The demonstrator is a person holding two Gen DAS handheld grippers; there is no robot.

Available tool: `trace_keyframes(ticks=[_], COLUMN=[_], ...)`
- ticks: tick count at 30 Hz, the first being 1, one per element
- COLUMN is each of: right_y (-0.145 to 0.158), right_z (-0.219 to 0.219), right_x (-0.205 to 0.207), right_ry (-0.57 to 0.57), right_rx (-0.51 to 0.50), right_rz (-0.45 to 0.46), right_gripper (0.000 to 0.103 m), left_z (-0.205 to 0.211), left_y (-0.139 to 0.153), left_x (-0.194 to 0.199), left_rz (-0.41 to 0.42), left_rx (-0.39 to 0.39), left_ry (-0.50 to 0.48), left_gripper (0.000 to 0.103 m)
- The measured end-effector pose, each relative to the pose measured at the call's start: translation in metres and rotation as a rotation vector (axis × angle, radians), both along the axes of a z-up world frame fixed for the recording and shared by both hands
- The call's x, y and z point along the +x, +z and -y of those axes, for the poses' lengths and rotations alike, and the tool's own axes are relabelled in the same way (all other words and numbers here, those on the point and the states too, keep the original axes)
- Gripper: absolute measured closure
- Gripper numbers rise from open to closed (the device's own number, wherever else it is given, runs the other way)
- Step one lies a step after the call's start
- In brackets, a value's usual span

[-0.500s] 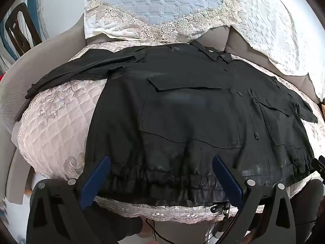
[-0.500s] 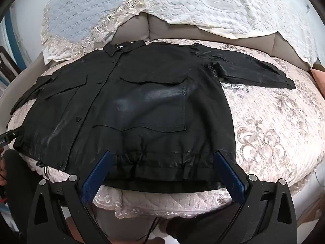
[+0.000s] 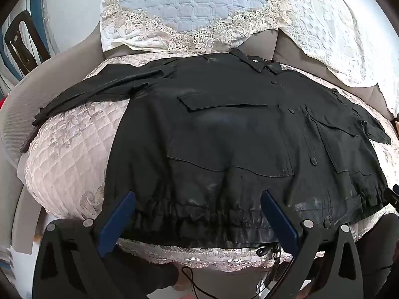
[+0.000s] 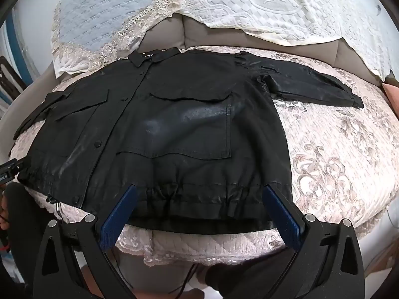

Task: Fold large clothes

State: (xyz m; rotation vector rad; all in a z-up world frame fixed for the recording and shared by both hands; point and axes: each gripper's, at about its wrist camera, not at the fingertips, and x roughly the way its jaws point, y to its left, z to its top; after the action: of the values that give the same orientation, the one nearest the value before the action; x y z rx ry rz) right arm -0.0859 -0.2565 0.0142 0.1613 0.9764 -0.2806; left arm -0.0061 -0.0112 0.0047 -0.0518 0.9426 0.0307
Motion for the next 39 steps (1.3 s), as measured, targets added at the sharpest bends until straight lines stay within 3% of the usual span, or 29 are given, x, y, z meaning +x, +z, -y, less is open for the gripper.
trace_keyframes(ticks=[39], right_y=[-0.0001], right_z=[-0.0092], right_x=[0.0054], right_ry=[0.035], right_rx=[0.002], right_rz=[0.007], right_gripper=[0.003], left_z=[0.0022], left_y=[-0.0024], left_x=[-0.0026], left_rz=[-0.015], left_rx=[-0.001], left_ry=[-0.01], left_gripper=[0.002])
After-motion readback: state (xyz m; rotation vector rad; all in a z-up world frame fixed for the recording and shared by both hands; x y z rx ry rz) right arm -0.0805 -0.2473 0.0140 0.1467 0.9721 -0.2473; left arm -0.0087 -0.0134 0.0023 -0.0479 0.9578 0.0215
